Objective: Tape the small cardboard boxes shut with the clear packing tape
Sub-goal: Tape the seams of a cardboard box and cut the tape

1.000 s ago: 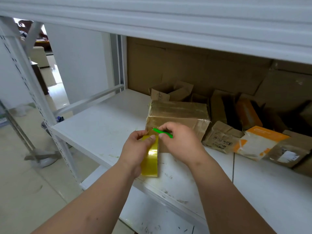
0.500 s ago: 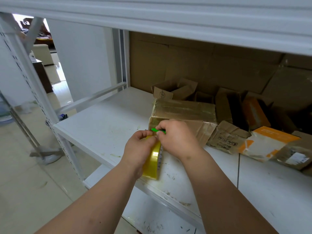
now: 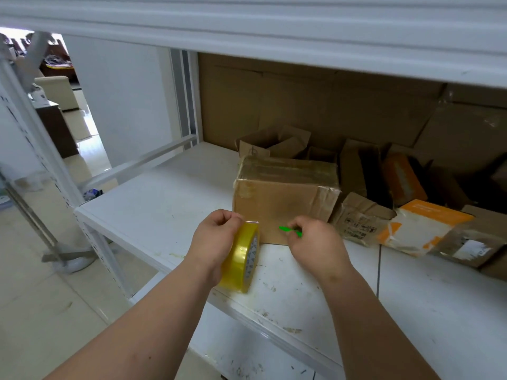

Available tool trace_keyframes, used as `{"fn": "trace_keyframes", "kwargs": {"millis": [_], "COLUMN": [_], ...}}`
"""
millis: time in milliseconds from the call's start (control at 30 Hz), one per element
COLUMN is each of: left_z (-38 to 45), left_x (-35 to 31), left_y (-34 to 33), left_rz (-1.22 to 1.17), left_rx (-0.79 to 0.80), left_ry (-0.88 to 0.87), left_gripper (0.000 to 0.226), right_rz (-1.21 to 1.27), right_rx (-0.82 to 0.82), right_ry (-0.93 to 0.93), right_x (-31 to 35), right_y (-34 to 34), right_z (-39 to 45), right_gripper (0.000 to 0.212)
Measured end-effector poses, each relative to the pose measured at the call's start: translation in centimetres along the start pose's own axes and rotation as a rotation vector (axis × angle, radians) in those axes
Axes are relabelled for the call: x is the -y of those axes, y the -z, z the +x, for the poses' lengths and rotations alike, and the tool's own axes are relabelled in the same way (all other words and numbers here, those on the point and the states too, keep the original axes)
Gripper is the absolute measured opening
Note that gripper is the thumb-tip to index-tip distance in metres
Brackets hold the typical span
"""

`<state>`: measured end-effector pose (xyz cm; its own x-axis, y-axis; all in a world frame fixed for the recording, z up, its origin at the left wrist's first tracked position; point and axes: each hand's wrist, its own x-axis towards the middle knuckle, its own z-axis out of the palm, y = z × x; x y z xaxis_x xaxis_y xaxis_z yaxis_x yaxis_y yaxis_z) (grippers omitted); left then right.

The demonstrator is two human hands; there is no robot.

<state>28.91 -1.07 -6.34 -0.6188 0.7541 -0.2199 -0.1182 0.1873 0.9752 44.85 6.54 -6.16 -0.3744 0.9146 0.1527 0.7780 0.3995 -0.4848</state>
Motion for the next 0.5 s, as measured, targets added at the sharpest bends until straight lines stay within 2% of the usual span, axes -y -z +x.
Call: {"fn": "trace_keyframes", "kwargs": {"millis": [67,200,267,333,433,500], "left_z": [0.0,0.1,0.0,-0.1,-0.2,-0.3], "left_x": [0.1,0.1,0.1,0.1,0.2,0.3], "left_y": [-0.3,-0.4,-0.3,-0.3,-0.3,-0.1], "left_rz": [0.008,0.013,0.015,0.013,0.014,0.034], "left_rx": [0.006,-0.006,-0.010,-0.008,-0.005,0.004], "left_ry": [-0.010,-0.009,-0.011,-0.012,-0.027,-0.050], "left_gripper": [0.013,0.014,0.014,0.015,0.015,0.016], "right_rz": [0.004,-0.278,-0.308,-0.124,0.418,0.746], "right_rx": [0.050,0.187,0.186,0.110,0.009,0.078], "right_ry": [-0.079,-0.152,-0.154,-0.155,-0.174,-0.228], "right_x": [-1.2,-2.8,-3.0,-2.3,0.2,2.1], "right_y": [-0.9,-2.5,-3.1,-3.3,-2.8,-2.1], "right_z": [-0.6,-1.4,-1.6,-1.7,-1.5,-1.5], "right_gripper": [0.028,0.030,0.036,0.032,0.015,0.014]}}
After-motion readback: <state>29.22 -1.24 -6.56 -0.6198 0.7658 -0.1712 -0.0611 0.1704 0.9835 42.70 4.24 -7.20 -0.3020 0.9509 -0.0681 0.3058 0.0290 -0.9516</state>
